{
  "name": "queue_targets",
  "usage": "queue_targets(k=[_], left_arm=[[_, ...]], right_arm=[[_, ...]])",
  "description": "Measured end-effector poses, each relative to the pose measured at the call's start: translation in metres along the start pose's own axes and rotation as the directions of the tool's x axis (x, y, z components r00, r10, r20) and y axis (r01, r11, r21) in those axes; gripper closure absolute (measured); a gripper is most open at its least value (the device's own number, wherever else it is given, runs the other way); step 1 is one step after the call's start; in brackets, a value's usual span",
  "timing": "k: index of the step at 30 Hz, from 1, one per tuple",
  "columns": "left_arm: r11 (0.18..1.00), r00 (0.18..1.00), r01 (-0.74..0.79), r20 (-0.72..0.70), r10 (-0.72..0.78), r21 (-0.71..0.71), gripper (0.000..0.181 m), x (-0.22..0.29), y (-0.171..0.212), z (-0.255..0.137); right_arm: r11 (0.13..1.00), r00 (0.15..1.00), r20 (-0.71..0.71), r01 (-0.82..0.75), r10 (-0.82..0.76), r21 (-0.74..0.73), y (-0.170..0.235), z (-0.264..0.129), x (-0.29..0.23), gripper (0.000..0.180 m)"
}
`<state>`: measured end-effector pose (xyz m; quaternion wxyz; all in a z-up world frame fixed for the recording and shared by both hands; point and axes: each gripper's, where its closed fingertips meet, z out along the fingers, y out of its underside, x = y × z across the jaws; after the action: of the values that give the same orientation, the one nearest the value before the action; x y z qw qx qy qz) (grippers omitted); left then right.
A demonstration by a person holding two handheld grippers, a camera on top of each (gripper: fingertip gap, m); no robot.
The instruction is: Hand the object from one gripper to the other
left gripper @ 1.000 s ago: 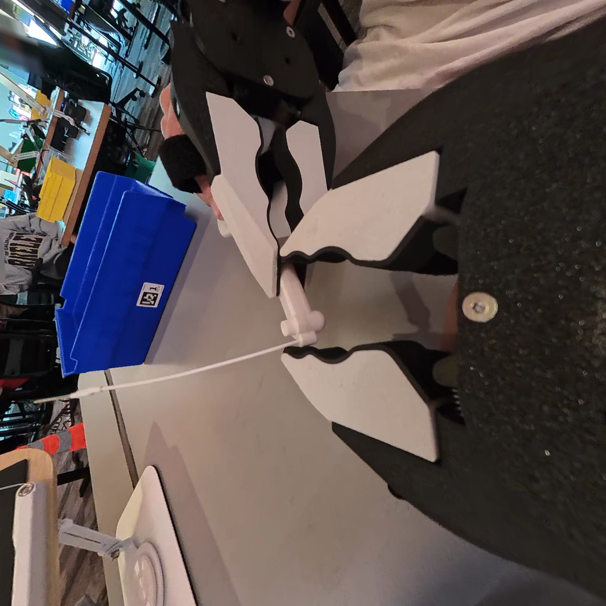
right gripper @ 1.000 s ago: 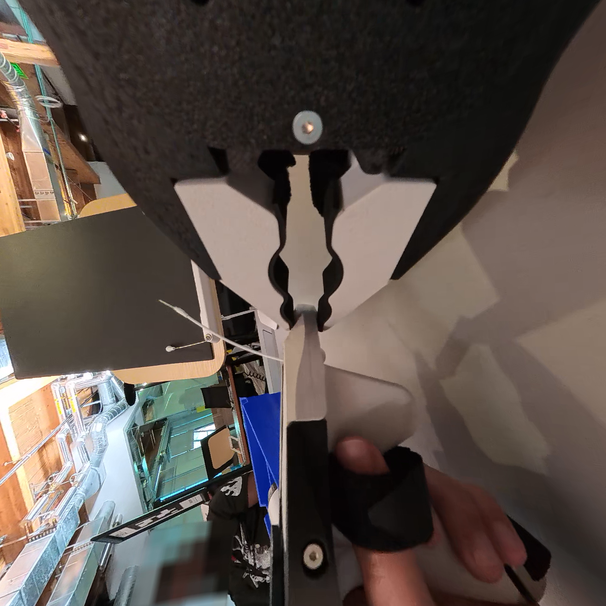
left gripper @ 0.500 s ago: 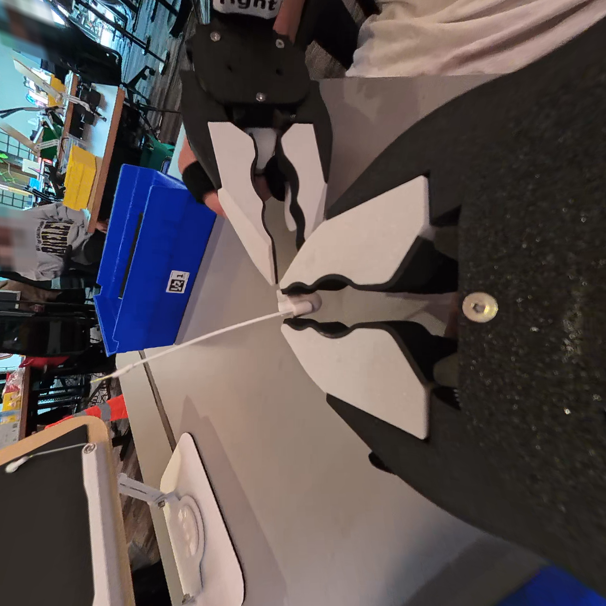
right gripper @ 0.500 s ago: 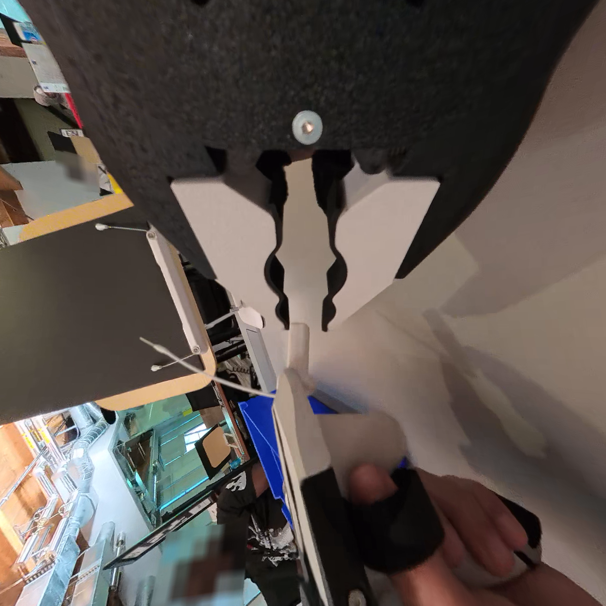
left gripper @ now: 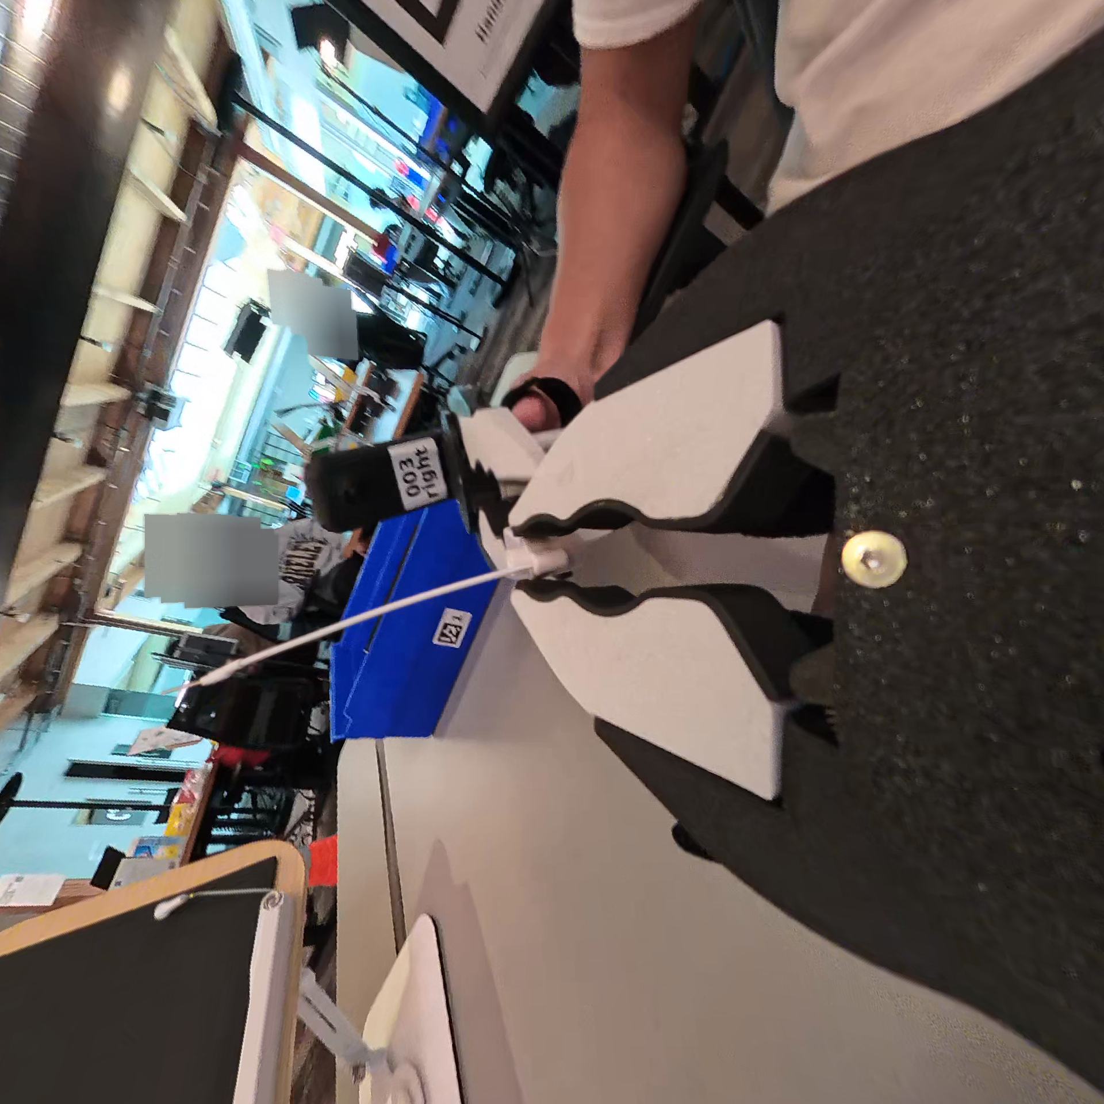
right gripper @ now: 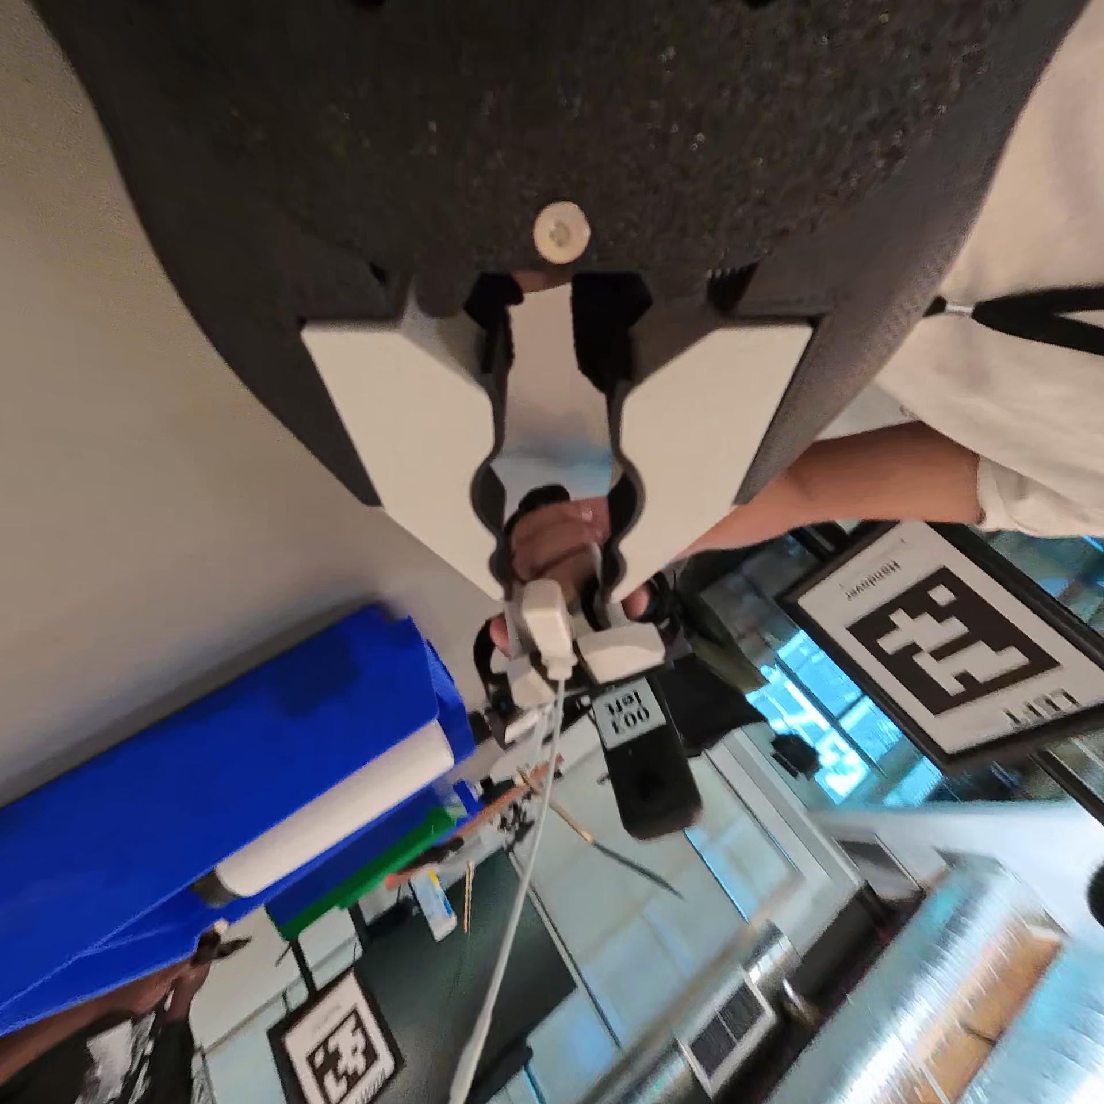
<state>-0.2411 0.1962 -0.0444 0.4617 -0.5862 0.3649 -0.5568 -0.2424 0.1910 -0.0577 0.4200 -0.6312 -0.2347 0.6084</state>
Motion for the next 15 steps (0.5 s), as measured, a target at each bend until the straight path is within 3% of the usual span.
queue_targets(k=[2, 8, 11, 15], left_arm=[[0.999, 0.999, 0.029, -0.014, -0.028, 0.024, 0.167, 0.003, -0.002, 0.001], [0.998, 0.995, -0.067, 0.069, 0.068, -0.007, 0.166, -0.003, 0.005, 0.003], [0.967, 0.947, -0.228, 0.206, 0.247, -0.111, 0.156, -0.019, 0.015, 0.002], [0.925, 0.887, -0.284, 0.298, 0.354, -0.253, 0.150, -0.039, 0.031, 0.000]], right_arm=[[0.999, 1.000, 0.002, -0.007, 0.007, 0.052, -0.007, -0.001, -0.002, 0.167], [0.999, 0.999, -0.014, -0.041, 0.041, 0.019, -0.005, -0.006, 0.007, 0.169], [0.997, 0.990, -0.119, -0.069, 0.073, 0.043, -0.015, -0.025, 0.030, 0.169], [0.987, 0.945, -0.297, -0.104, 0.136, 0.121, -0.032, -0.059, 0.064, 0.169]])
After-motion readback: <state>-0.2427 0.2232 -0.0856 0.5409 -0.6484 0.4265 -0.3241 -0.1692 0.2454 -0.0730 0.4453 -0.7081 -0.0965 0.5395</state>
